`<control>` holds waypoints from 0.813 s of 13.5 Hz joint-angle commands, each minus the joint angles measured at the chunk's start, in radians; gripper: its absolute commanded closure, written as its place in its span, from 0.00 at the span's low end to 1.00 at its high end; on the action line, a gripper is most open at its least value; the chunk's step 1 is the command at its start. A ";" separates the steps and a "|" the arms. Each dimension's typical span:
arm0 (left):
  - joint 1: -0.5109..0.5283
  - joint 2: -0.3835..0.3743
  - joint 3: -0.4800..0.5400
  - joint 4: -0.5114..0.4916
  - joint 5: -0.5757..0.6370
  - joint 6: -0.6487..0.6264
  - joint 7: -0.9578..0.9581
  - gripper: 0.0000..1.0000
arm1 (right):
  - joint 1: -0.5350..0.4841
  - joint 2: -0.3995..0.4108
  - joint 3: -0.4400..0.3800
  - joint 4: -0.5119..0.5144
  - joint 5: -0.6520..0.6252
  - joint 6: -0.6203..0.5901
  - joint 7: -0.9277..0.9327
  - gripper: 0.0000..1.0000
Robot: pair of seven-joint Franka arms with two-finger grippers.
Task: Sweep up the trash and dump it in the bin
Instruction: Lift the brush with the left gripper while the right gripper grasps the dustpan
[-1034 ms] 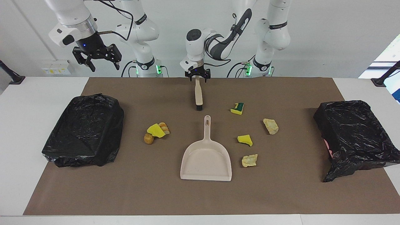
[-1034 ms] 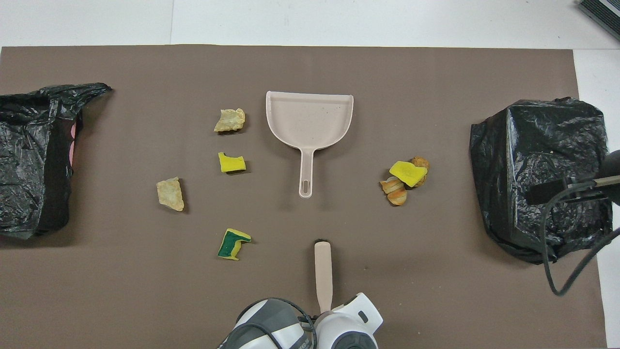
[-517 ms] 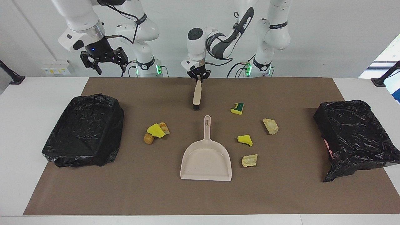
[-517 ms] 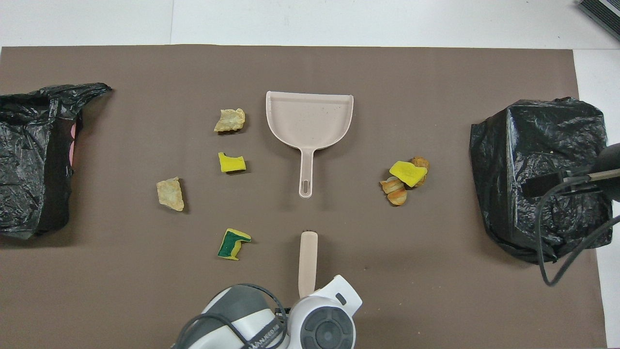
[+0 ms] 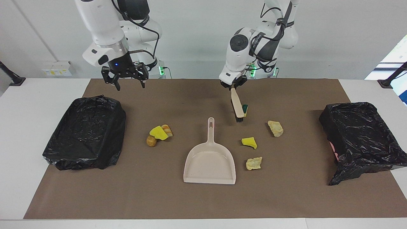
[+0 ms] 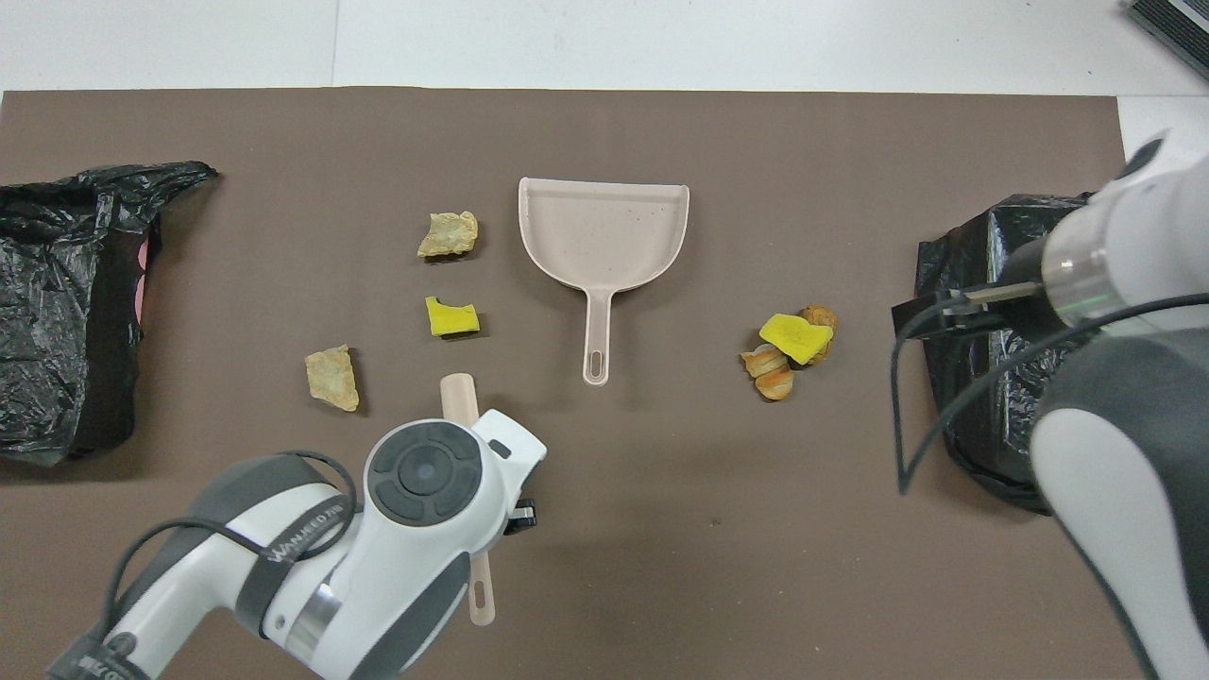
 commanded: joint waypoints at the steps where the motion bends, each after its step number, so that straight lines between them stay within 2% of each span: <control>1: 0.117 -0.003 -0.012 -0.005 0.062 -0.018 0.002 1.00 | 0.028 0.142 0.006 0.065 0.084 0.083 0.114 0.00; 5: 0.265 0.000 -0.012 -0.020 0.093 -0.040 -0.003 1.00 | 0.161 0.322 0.012 0.110 0.110 0.257 0.353 0.00; 7: 0.344 0.000 -0.013 -0.038 0.093 -0.015 0.003 1.00 | 0.210 0.368 0.013 0.108 0.136 0.313 0.398 0.00; 11: 0.396 0.006 -0.012 -0.095 0.093 0.037 0.071 1.00 | 0.278 0.457 0.018 0.124 0.161 0.403 0.495 0.00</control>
